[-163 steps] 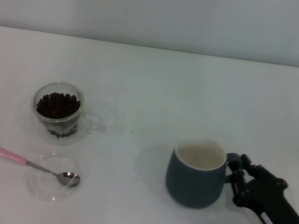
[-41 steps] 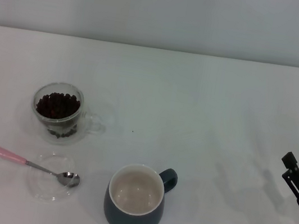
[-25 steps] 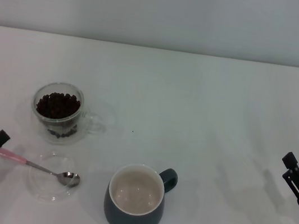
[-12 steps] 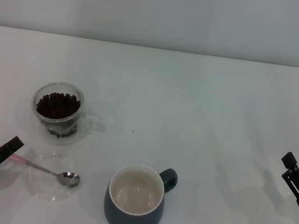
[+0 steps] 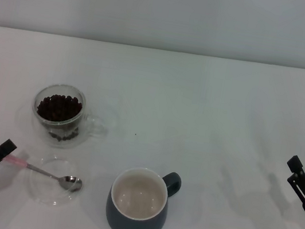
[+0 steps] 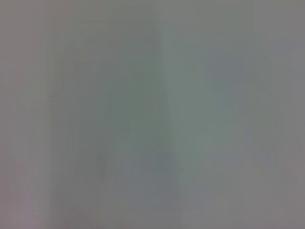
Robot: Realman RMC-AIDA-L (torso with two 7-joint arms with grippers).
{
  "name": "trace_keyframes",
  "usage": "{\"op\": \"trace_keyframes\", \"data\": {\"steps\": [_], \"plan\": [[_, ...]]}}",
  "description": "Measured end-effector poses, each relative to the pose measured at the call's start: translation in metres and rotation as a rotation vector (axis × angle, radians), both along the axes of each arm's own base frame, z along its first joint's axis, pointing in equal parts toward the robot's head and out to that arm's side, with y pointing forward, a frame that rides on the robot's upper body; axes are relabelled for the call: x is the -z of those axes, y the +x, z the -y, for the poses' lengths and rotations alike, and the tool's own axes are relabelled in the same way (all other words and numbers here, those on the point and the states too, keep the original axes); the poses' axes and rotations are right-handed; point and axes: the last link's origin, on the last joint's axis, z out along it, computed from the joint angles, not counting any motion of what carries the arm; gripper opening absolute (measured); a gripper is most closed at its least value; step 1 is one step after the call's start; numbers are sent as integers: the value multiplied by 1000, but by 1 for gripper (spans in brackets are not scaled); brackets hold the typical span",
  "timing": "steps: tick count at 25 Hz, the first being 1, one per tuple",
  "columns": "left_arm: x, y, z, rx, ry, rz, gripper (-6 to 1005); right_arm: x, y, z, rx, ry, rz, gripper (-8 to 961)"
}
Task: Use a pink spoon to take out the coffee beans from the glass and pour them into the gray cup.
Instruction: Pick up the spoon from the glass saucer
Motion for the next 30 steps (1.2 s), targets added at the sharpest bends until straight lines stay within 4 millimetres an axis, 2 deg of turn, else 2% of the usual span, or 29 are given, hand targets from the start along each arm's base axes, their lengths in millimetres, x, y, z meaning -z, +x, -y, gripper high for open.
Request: {"op": "trace_keyframes", "data": {"steps": [8,13,21,30], "plan": [[1,0,3,5,-5,3,302,1,1,0,8,-7,3,860],[-3,3,4,31,7,8,214,1,1,-1,9,-8,2,860],[-14,7,6,98,39,1,132,2,2,-1,22,-19,-17,860],[-43,9,9,171,93,37,132,2,2,-1,21,-19,-17,860]]}}
